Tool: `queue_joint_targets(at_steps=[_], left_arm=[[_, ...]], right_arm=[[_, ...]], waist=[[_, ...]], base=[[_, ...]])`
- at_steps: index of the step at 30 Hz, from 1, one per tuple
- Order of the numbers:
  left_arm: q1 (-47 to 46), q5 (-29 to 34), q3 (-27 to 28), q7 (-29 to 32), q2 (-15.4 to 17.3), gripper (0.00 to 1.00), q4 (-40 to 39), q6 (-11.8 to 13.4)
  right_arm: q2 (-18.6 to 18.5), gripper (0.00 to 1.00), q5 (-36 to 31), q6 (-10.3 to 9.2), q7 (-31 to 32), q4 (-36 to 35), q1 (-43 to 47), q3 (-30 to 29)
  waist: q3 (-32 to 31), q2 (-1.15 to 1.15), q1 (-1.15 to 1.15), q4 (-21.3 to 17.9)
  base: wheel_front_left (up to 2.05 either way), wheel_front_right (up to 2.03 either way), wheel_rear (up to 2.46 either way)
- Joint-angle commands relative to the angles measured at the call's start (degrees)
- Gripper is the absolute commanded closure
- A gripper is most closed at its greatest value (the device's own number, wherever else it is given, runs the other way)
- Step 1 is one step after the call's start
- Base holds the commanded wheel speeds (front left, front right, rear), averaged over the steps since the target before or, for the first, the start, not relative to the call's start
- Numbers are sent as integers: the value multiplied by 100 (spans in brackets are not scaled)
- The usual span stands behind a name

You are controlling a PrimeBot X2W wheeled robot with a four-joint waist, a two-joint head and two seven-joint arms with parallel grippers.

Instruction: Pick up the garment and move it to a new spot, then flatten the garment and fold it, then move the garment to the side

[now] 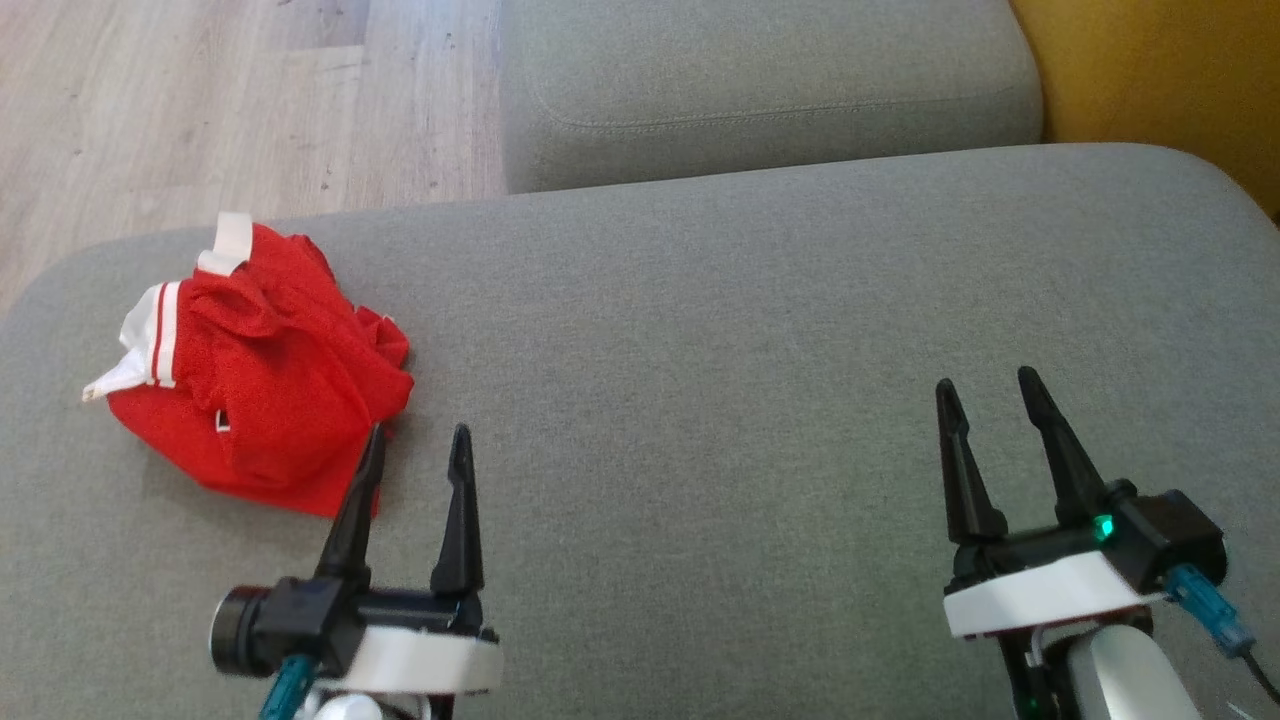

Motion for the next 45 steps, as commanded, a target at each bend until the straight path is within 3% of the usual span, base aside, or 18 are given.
queue_joint_targets(at_steps=[1,8,17,29,45], left_arm=[[-88,131,231,-97,-24,0,-172,-66],[73,412,446,-169,-223,0,408,-613],[76,559,754,-169,-346,0,487,-832],[115,591,860,-169,-374,0,419,-898],[250,634,985,-169,-376,0,415,-815]], right_arm=[[-40,0,-25,-4,-107,-201,-138,139],[-41,0,380,-4,-179,148,-24,204],[-41,0,410,-4,-179,243,-72,261],[-41,0,474,-4,-179,267,-69,290],[-41,0,596,-4,-179,270,27,566]], waist=[[-5,0,0,4],[-33,0,0,19],[-51,0,0,5],[-73,0,0,98],[-251,0,0,777]], base=[[0,0,0],[0,0,0],[0,0,0],[0,0,0],[0,0,0]])
